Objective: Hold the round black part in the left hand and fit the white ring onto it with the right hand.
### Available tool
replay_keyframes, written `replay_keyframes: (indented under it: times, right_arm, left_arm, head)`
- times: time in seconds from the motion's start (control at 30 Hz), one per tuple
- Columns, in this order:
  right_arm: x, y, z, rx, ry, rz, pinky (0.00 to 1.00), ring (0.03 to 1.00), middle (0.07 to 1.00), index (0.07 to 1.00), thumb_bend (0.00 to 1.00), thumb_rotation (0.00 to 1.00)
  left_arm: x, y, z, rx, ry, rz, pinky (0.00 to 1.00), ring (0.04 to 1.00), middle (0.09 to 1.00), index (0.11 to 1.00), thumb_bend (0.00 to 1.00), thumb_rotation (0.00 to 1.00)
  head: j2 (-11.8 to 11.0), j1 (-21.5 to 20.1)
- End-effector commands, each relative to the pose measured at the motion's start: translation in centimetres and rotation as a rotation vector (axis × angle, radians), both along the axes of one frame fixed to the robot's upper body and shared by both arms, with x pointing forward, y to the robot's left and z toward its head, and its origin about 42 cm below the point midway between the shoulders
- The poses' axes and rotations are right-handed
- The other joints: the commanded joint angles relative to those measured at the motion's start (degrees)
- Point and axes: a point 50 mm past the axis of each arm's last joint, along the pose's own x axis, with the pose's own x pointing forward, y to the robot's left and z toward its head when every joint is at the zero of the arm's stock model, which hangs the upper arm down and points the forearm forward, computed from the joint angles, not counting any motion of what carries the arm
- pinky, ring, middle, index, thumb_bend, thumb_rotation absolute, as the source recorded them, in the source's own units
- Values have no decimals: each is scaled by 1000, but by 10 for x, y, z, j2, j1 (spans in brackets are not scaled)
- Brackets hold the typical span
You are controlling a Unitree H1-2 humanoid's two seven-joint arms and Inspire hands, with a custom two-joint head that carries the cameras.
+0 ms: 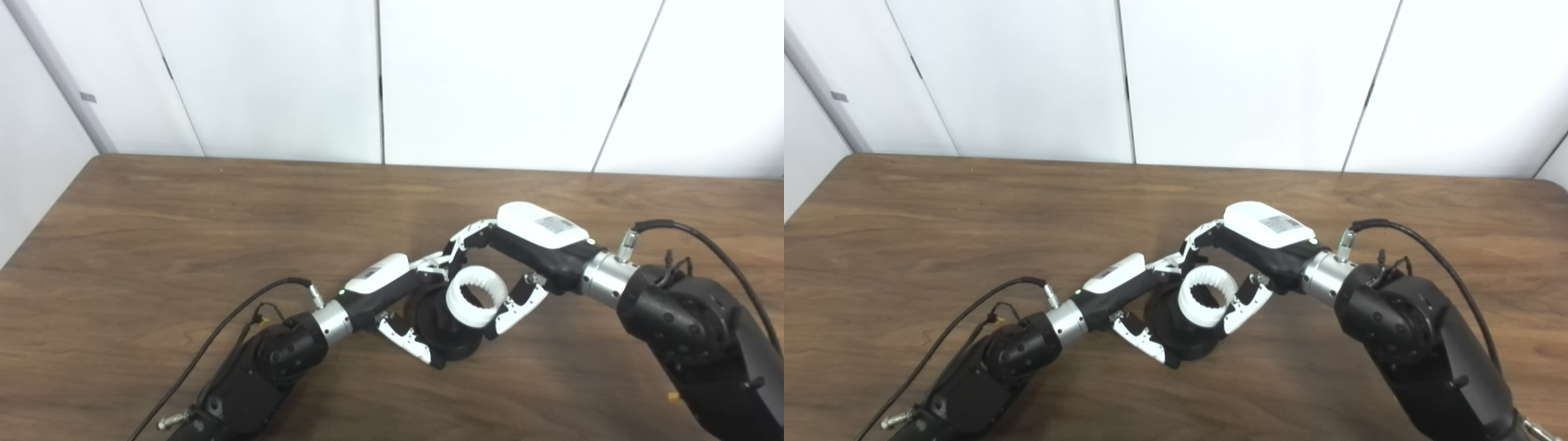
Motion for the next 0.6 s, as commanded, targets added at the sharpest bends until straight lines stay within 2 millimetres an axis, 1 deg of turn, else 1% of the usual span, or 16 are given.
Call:
replay_keyframes:
  times: [0.0, 0.13, 0.3, 0.57]
  right_arm:
    - [5, 5, 19, 24, -96, 21, 738, 826, 778, 480, 520, 140]
    - [7, 7, 16, 25, -86, 15, 740, 828, 779, 480, 521, 140]
    - [8, 7, 12, 29, -72, 10, 741, 827, 779, 480, 520, 140]
    - [9, 11, 8, 32, -49, 7, 745, 827, 784, 480, 520, 139]
  left_arm:
    - [-23, 2, -34, 143, 146, -45, 917, 1000, 970, 483, 522, 70]
    - [-22, 2, -34, 149, 146, -46, 922, 1000, 974, 483, 522, 70]
    - [-22, 2, -34, 148, 138, -49, 889, 1000, 971, 483, 523, 69]
    - [-23, 2, -34, 140, 145, -49, 888, 1000, 973, 483, 523, 70]
  head:
    - [1, -1]
    - [1, -1]
    - [3, 2]
    - [5, 3]
